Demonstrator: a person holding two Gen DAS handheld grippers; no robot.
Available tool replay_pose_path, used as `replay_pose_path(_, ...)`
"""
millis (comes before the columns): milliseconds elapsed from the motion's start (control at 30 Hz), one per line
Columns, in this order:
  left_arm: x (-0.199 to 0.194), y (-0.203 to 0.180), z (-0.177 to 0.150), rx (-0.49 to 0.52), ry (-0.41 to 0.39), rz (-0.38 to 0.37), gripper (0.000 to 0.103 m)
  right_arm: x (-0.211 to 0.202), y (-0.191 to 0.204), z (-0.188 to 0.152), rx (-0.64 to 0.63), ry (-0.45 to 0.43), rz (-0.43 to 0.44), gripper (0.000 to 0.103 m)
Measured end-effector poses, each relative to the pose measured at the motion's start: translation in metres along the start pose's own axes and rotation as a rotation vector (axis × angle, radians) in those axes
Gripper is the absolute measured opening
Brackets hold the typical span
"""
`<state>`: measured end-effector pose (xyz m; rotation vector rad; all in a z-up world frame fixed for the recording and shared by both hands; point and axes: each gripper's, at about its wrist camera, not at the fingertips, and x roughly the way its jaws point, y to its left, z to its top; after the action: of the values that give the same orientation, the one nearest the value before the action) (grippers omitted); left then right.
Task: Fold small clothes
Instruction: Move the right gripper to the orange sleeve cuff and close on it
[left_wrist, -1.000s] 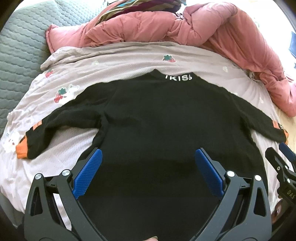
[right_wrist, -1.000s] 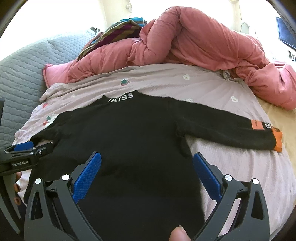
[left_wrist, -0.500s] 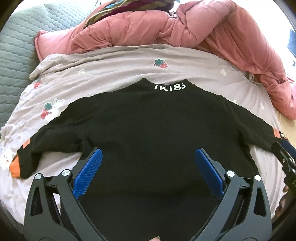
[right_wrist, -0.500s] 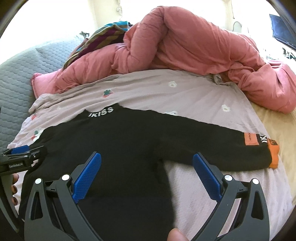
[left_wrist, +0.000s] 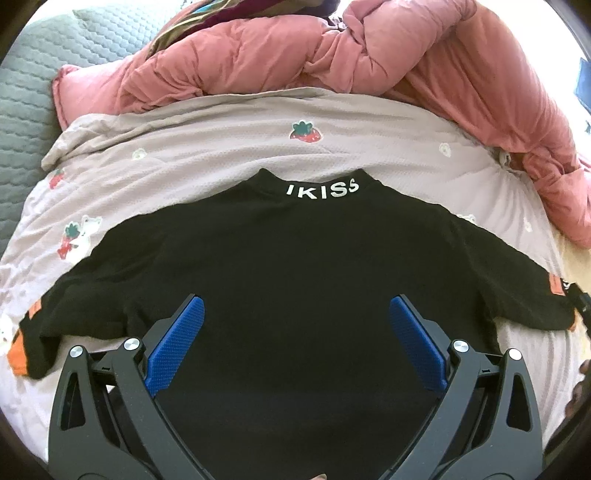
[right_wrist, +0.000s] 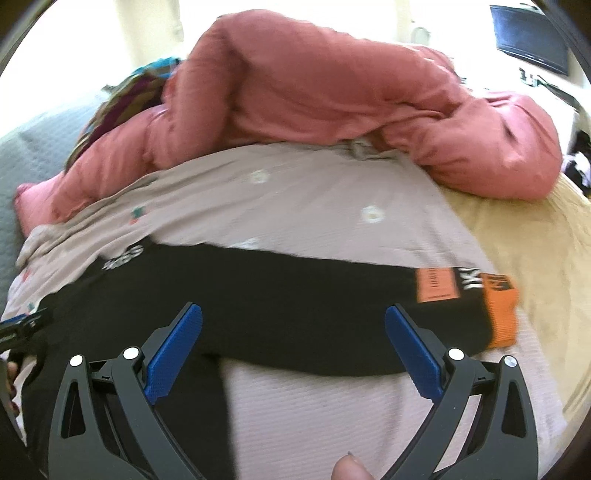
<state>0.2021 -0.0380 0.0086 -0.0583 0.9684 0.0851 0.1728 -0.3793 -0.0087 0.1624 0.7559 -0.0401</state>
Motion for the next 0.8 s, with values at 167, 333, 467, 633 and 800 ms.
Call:
replay_pose_path(167, 0.006, -0.002, 0.007, -0.001, -0.021, -0.002, 0.094, 0.007, -0.047, 0.004, 0.062, 0.008, -0.07, 0.099)
replay_pose_path(333, 0.019, -0.007, 0.011, -0.019, -0.022, -0.037, 0.094, 0.006, -0.088, 0.003, 0.117, 0.014, -0.135, 0.099)
replay_pose_path(467, 0.022, -0.014, 0.015, -0.023, -0.031, -0.079, 0.094, 0.005, -0.115, 0.002, 0.131, 0.015, -0.188, 0.099)
replay_pose_path(633, 0.032, -0.024, 0.016, 0.02, -0.035, -0.049, 0.094, 0.011, -0.146, -0.004, 0.183, 0.047, -0.211, 0.098)
replay_pose_path(800, 0.046, -0.025, 0.011, 0.027, -0.018, -0.054, 0.094, 0.027, -0.161, -0.008, 0.207, 0.089, -0.213, 0.098)
